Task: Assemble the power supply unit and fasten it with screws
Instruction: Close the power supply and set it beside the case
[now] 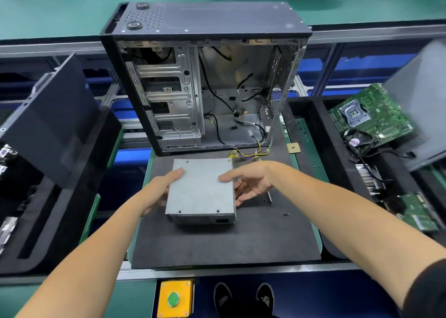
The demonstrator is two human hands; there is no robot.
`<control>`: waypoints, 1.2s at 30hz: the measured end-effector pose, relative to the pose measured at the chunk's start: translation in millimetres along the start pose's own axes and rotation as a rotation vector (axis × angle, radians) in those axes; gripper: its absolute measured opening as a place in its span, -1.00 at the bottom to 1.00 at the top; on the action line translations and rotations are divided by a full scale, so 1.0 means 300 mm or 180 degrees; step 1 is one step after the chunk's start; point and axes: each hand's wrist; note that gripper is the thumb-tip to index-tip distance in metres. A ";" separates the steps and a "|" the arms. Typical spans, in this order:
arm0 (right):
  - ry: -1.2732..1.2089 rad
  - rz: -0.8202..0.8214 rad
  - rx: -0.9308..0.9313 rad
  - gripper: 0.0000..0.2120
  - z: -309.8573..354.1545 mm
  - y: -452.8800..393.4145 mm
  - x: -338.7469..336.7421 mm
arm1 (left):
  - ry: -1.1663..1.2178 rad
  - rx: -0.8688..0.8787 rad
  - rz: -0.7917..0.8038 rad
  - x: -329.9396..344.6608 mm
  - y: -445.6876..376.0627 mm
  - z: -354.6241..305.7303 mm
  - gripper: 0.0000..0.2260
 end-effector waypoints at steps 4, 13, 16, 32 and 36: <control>-0.0078 0.0042 -0.0047 -0.54 -0.016 -0.018 0.000 | 0.0016 -0.0042 0.0015 0.008 -0.004 0.022 -0.33; -0.0191 -0.0060 -0.0322 -0.59 -0.028 -0.029 0.002 | -0.0022 -0.0051 -0.0043 0.015 -0.006 0.005 -0.33; -0.0222 -0.0107 -0.0333 -0.61 -0.024 -0.027 0.005 | -0.0063 -0.0043 -0.0102 0.016 -0.006 0.005 -0.33; -0.0011 -0.0248 -0.0466 -0.73 -0.012 -0.007 0.028 | -0.0484 -0.0104 -0.0397 0.029 0.000 -0.022 -0.31; 0.0208 -0.0330 -0.0462 -0.73 -0.006 -0.022 0.040 | -0.0562 -0.0129 -0.0432 0.028 -0.002 -0.018 -0.28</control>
Point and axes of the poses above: each hand's wrist, its own y-axis away from the middle knuckle, its own x-axis out of the palm, z = x × y, and after that the axes turned 12 degrees about -y, right-handed
